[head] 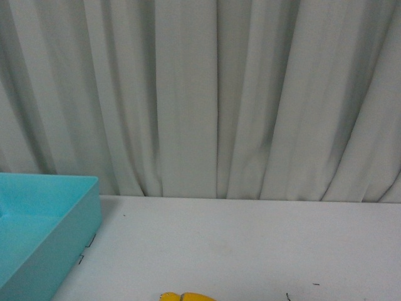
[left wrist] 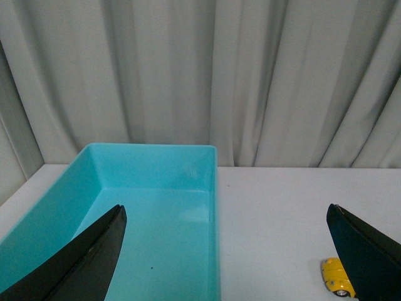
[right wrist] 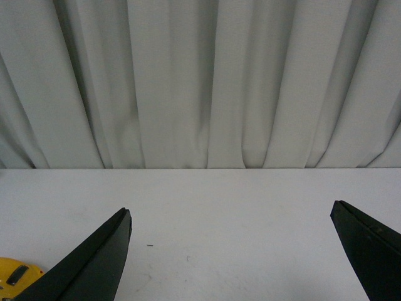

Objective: Wind up and store yellow beetle toy

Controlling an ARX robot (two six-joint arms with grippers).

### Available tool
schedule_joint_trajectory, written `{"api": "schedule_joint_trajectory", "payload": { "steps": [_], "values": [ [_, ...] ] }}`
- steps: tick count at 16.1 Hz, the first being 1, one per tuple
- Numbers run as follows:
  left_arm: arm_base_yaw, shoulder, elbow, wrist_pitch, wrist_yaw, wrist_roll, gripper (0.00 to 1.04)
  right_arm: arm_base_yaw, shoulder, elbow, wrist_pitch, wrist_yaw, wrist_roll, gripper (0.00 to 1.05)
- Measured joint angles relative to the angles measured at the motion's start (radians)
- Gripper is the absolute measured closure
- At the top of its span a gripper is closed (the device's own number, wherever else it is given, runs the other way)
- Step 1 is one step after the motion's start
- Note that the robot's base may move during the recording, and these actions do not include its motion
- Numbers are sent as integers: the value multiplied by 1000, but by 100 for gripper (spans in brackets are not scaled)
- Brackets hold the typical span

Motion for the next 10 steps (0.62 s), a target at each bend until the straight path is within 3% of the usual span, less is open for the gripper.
{"api": "schedule_joint_trajectory", "payload": {
  "steps": [1, 2, 3, 4, 7, 10],
  "values": [
    [39, 46, 56, -172, 89, -38, 7, 0, 0, 0, 0, 0, 0, 7],
    [154, 226, 156, -316, 223, -60, 7, 0, 0, 0, 1, -2, 0, 7],
    [261, 361, 234, -315, 316, -48, 7, 0, 0, 0, 0, 0, 0, 7],
    [310, 467, 309, -225, 396, -2, 7, 0, 0, 0, 0, 0, 0, 7],
    [267, 798, 409, 9, 401, 132, 7, 0, 0, 0, -1, -1, 0, 7],
    [131, 1015, 503, 89, 397, 188, 7, 0, 0, 0, 0, 0, 0, 7]
  ]
}}
